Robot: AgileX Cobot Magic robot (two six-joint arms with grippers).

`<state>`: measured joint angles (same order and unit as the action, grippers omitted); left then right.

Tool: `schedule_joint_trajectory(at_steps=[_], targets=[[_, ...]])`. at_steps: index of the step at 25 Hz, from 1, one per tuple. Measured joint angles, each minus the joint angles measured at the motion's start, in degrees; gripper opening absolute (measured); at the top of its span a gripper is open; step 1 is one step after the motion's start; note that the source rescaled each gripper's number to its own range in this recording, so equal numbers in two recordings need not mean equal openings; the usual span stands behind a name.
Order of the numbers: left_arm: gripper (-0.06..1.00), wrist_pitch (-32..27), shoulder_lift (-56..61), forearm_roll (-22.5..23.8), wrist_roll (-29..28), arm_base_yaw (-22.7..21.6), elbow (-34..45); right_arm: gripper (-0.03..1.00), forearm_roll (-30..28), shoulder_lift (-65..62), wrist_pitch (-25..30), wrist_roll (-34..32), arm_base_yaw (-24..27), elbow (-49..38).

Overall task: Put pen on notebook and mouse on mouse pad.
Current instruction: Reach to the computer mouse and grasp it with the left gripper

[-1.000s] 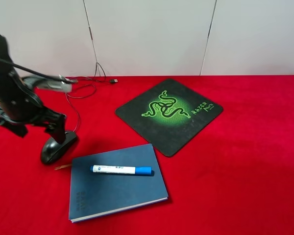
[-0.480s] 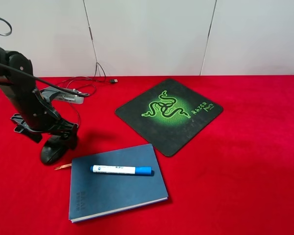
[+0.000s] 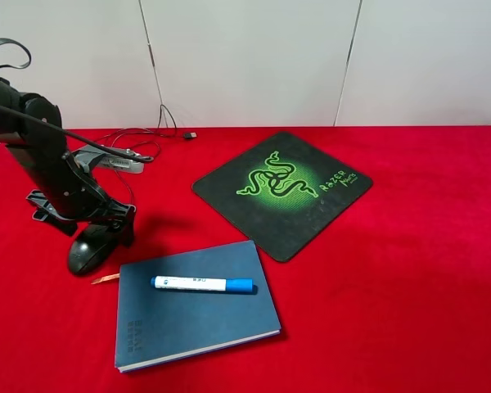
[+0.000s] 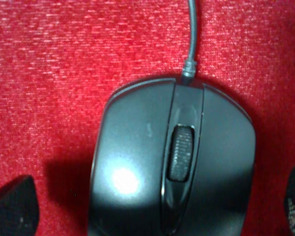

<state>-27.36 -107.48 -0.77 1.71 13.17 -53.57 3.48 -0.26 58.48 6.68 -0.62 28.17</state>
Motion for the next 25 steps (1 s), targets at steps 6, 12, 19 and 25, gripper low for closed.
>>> schedule_joint_trajectory(at_steps=[6,12,19,25], targets=[[0.97,0.11,-0.34,0.00,0.00,0.00,-0.05,1.00,0.00,0.00,0.00,0.00,0.00,0.00],[0.66,-0.15,-2.01,0.00,0.05,0.00,-0.05,1.00,0.00,0.00,0.00,0.00,0.00,0.00],[0.00,-0.20,-2.01,0.00,0.10,0.00,-0.05,1.00,0.00,0.00,0.00,0.00,0.00,0.00],[0.00,-0.27,-2.01,0.07,0.14,0.00,-0.05,1.00,0.05,0.00,0.06,0.00,0.00,0.00]])
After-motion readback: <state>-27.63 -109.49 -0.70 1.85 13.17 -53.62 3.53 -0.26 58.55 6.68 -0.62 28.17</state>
